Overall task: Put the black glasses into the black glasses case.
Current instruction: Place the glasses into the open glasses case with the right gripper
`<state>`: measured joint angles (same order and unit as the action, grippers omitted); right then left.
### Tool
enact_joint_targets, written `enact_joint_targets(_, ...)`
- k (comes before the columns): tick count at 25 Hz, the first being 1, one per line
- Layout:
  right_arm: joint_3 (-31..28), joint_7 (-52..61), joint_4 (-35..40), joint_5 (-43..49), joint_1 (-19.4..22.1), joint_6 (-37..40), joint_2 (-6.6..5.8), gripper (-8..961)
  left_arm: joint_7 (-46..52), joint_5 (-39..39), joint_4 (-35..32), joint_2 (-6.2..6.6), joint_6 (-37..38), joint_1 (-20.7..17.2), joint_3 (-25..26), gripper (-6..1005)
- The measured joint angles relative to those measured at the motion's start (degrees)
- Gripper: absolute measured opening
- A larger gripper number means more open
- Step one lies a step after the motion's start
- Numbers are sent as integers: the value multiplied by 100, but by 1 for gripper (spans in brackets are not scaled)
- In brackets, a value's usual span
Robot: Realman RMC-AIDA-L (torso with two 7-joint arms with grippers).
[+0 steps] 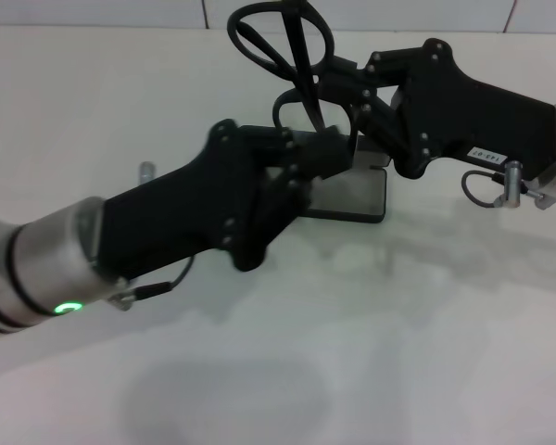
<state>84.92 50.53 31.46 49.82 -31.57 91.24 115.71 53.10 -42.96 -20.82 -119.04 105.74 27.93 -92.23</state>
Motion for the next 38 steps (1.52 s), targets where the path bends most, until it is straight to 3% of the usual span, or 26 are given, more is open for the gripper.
enact_joint_targets(4, 13, 98, 520, 350, 249, -388, -23, 40, -36, 11, -24, 174, 317, -245, 192, 36)
enact_joint_targets(8, 36, 764, 1815, 1454, 783, -1198, -21, 40, -19, -3, -27, 347, 623, -628, 741, 36)
enact_joint_targets(14, 644, 3177, 4691, 4664, 1525, -2745, 8, 40, -12, -9, -34, 444, 796, -919, 1128, 36)
enact_joint_targets(19, 1334, 4804, 5922, 6863, 1546, -3269, 23, 40, -55, -48, 11, 419, 778, -845, 1131, 36)
enact_joint_targets(25, 2090, 6012, 6182, 8729, 1280, -3857, 40, 40, -96, -76, 20, 396, 763, -822, 1135, 37)
enact_joint_targets(38, 2611, 6493, 5592, 9436, 993, -4763, 48, 39, -99, -38, 30, 375, 762, -838, 1138, 37)
